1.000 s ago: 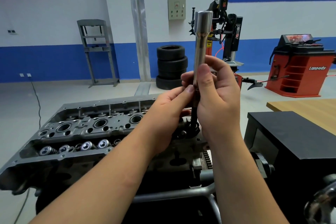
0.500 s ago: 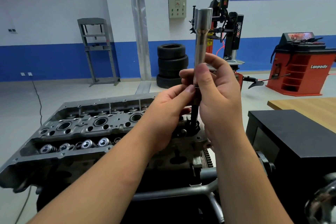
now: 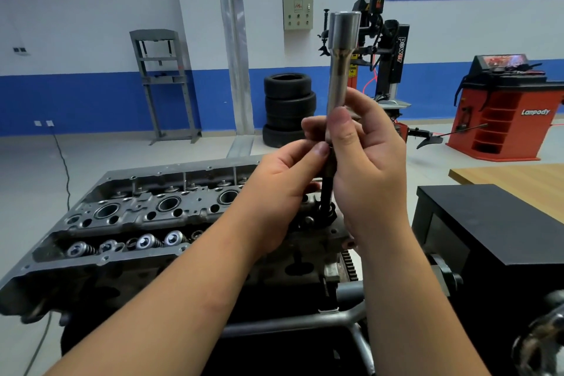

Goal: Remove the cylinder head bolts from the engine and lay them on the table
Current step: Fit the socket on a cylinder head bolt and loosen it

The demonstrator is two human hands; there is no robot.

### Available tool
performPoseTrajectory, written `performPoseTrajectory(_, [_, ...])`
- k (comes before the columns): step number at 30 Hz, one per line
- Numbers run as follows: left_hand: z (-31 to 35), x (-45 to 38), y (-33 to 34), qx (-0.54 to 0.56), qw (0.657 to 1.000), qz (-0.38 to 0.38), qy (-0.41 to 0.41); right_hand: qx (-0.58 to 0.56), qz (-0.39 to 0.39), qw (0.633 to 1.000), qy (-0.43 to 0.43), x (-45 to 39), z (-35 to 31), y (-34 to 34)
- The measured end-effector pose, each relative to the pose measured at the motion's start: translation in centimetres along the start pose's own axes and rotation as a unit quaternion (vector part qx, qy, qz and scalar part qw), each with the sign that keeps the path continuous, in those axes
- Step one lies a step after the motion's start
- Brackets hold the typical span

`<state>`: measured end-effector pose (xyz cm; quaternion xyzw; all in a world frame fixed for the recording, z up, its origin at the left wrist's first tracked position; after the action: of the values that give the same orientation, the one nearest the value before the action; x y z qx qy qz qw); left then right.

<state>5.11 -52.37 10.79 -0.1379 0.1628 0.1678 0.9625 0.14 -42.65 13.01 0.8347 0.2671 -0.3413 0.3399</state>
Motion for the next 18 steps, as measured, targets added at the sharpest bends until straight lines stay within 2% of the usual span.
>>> performPoseTrajectory(5, [-0.1,0.1,-0.4,0.013,0.999,0.041,-0.002,0.028,0.031,0.998,-0.044,0.4,-0.1,0.4])
performPoseTrajectory(7, [0.0,0.0,-0.3,0.002,0.999,0.035,-0.006,0.006,0.042,0.999,-0.029,0.3,0.1,0.0])
performPoseTrajectory(12, [0.1,0.2,0.1,-0.013,1.000,-0.007,-0.009,-0.018,0.013,1.000,0.021,0.1,0.0,-0.2])
performPoseTrajectory(16, [0.3,0.3,-0.1,0.001,1.000,0.012,-0.001,0.023,0.003,0.999,-0.022,0.5,-0.3,0.6])
performPoseTrajectory(18, [0.3,0.3,-0.3,0.008,1.000,0.030,-0.003,0.023,0.022,0.999,-0.035,0.7,-0.2,0.6])
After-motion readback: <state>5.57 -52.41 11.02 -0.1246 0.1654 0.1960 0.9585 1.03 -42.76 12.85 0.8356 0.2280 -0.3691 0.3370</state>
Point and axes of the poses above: each hand's wrist, its own x-axis away from the middle knuckle, its own y-axis out of the palm, z = x × y, the point moved 3 cm from there along -x, towards the middle knuckle, and after that the axes turned 14 degrees about -x, right-handed, at the moved point
